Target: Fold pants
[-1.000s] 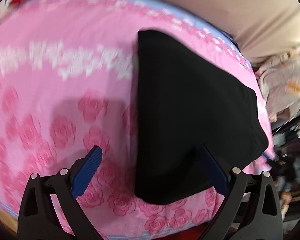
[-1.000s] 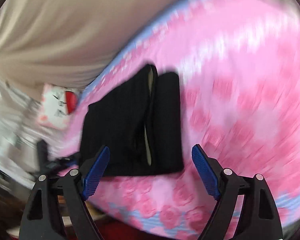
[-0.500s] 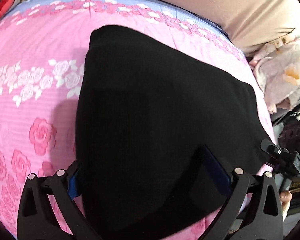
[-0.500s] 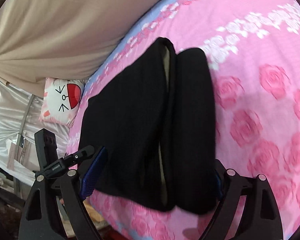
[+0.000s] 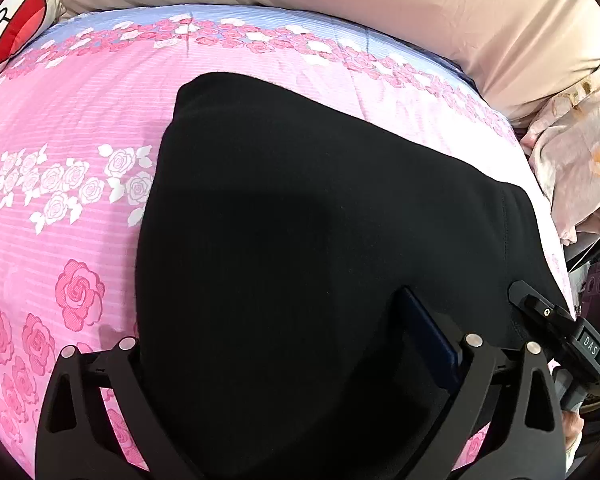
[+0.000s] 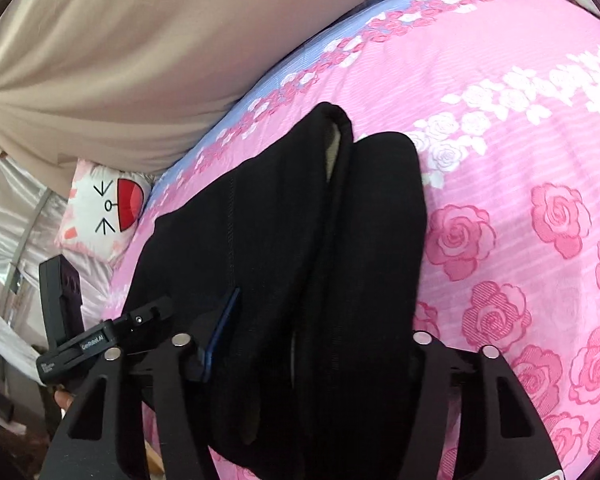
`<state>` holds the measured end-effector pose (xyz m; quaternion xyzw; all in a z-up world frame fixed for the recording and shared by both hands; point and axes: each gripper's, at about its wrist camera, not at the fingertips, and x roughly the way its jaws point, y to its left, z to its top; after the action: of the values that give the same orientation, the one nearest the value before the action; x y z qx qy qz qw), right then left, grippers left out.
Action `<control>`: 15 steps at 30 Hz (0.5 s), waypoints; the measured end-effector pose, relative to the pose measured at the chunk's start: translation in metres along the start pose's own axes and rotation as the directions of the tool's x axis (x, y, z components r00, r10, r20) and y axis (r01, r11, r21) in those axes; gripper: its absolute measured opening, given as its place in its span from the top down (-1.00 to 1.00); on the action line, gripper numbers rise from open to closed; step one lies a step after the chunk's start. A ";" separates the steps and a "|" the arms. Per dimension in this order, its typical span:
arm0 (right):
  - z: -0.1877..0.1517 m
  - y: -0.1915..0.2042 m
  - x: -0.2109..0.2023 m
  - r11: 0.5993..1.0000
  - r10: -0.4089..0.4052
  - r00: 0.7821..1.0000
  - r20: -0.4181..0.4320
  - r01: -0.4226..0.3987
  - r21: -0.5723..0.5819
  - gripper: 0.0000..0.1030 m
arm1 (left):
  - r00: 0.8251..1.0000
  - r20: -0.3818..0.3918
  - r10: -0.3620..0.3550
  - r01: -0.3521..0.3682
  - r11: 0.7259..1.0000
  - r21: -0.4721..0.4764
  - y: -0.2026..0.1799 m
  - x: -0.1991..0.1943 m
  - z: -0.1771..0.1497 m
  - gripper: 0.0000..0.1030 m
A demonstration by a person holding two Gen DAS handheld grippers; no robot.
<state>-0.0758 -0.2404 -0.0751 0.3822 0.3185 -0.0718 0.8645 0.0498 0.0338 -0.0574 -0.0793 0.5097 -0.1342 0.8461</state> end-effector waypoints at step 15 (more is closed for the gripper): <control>-0.006 0.018 -0.014 1.000 -0.010 0.997 0.073 0.012 -0.026 0.29 | 0.996 0.050 -0.074 0.076 0.997 -0.033 0.008 -0.026 0.003 0.27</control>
<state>-0.0835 -0.2252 -0.0584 0.3660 0.2900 -0.0862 0.8801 0.0417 0.0490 -0.0365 -0.1164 0.4878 -0.1549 0.8512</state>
